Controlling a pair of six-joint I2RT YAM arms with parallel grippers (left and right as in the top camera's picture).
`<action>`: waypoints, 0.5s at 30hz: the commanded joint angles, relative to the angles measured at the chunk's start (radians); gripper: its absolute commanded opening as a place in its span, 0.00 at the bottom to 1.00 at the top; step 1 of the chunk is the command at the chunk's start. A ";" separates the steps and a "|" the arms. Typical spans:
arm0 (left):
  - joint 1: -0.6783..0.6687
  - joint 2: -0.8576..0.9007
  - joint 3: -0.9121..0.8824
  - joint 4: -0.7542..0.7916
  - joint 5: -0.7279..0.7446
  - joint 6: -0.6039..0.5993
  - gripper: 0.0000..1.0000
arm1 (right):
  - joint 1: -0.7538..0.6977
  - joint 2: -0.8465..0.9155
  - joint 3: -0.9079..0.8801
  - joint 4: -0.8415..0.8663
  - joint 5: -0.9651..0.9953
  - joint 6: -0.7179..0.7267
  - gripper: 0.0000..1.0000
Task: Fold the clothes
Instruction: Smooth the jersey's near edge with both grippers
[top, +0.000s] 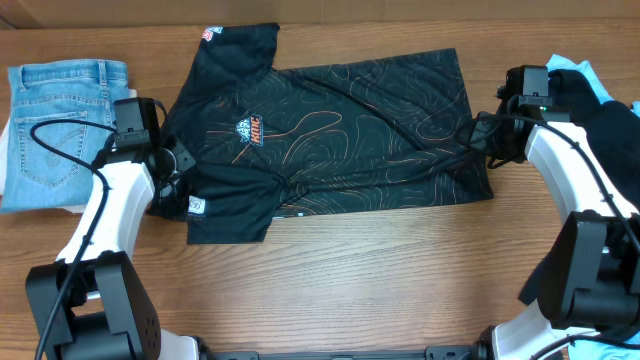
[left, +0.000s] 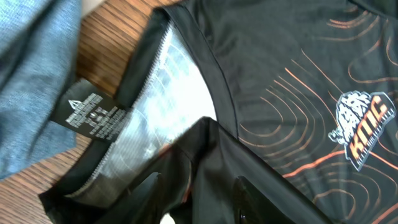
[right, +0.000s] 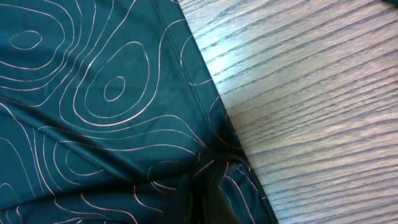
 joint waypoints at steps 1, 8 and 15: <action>-0.002 0.037 -0.005 -0.011 0.035 0.006 0.41 | -0.004 0.000 -0.004 -0.005 -0.008 -0.005 0.04; -0.002 0.114 -0.005 -0.018 0.138 0.028 0.38 | -0.004 0.000 -0.004 -0.019 -0.008 -0.004 0.04; -0.002 0.164 -0.005 -0.017 0.141 0.029 0.38 | -0.004 0.000 -0.004 -0.034 -0.008 -0.004 0.04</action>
